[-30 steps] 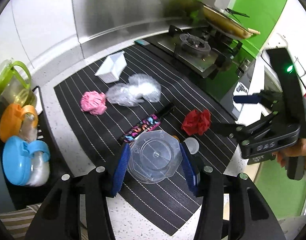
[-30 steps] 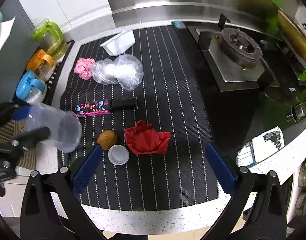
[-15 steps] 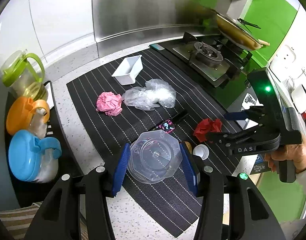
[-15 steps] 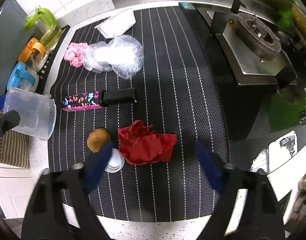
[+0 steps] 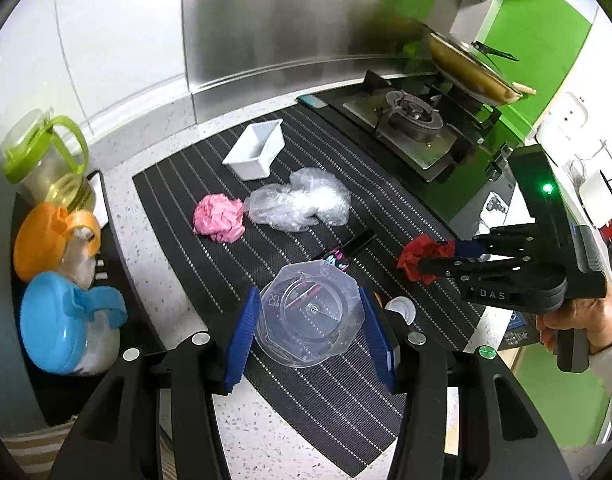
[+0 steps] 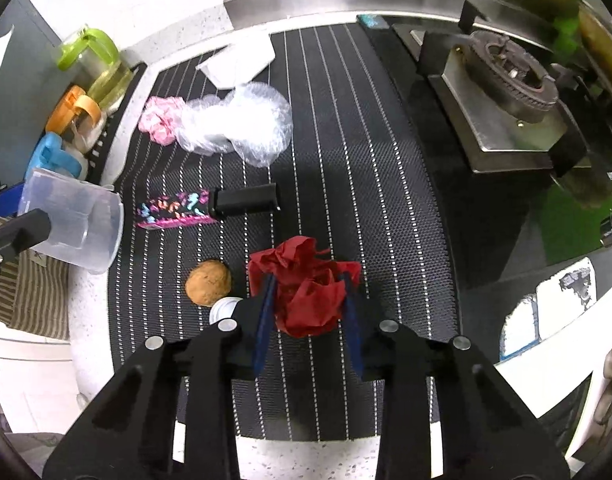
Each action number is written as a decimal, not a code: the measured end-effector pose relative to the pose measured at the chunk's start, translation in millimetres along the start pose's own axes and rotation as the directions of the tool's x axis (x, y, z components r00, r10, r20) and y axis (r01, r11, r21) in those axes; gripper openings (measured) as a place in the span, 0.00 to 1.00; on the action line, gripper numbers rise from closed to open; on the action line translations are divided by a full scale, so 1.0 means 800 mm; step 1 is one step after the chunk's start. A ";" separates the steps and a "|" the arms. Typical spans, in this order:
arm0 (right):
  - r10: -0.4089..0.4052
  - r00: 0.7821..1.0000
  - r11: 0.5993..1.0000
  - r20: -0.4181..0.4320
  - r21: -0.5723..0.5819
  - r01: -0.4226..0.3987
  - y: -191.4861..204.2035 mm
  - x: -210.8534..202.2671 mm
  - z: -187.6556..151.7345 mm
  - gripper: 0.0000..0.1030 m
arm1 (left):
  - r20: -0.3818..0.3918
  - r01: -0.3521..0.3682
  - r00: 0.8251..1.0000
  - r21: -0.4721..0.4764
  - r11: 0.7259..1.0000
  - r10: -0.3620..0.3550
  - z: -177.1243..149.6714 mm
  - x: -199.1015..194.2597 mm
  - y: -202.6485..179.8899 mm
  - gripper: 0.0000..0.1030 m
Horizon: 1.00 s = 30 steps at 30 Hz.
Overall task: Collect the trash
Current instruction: 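Carry both items to the pink wastebasket and open both grippers over it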
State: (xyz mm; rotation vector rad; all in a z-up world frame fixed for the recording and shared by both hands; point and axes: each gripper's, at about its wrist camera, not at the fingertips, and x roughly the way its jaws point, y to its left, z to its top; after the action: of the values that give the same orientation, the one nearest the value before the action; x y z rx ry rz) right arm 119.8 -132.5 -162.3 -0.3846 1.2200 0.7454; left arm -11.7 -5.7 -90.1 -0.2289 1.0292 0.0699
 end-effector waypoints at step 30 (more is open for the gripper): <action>-0.430 0.893 0.664 0.133 0.717 0.212 -0.077 -0.243 -0.382 0.30 | -0.209 0.452 0.884 0.615 0.646 -0.419 -0.071 0.002 -0.336 0.48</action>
State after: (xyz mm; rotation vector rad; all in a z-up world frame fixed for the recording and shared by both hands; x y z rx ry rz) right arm -81.2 -429.9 -84.9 0.1377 1.0153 -0.0113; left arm -13.8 -280.4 -77.7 0.1715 0.9617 -0.7443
